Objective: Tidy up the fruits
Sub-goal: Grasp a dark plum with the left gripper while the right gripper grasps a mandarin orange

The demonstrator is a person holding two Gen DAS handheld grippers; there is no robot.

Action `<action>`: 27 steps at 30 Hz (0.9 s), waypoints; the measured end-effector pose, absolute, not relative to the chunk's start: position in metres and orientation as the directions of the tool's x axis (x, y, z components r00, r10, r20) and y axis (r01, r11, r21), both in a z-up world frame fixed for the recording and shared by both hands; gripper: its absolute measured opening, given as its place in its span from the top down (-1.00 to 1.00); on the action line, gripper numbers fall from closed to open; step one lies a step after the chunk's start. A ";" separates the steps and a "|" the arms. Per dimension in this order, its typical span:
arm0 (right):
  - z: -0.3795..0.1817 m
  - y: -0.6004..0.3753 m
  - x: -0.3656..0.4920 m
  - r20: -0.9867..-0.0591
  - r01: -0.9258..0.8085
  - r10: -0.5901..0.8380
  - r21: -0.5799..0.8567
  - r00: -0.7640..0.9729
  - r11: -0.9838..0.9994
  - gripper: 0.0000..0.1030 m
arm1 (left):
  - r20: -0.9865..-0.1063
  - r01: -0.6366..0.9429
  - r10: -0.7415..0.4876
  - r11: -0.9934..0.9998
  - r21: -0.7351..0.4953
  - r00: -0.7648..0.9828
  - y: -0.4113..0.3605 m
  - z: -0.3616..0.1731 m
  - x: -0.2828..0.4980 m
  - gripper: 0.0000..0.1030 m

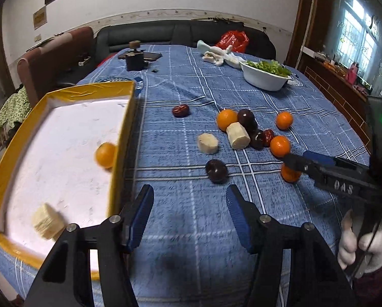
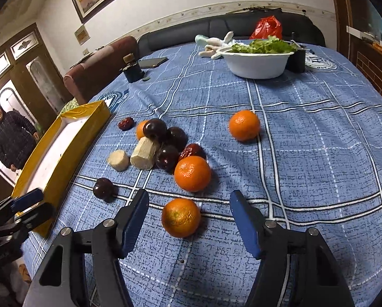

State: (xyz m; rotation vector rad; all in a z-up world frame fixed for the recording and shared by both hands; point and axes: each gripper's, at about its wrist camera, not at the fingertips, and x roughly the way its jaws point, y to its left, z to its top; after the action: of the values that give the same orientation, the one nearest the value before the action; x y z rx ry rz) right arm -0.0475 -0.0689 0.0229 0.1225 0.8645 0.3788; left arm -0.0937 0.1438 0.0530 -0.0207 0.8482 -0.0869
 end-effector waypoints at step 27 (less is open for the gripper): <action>0.012 -0.050 -0.047 -0.771 -0.314 0.342 0.193 0.537 0.930 0.23 | -0.769 0.182 -0.215 0.975 -0.130 0.602 0.111 0.009 -0.027 0.50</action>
State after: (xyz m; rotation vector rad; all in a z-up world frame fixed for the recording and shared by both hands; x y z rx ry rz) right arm -0.0465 -0.0504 0.0125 0.0329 0.9248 0.3902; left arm -0.0270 0.1109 0.0093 -0.0391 0.8951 -0.2302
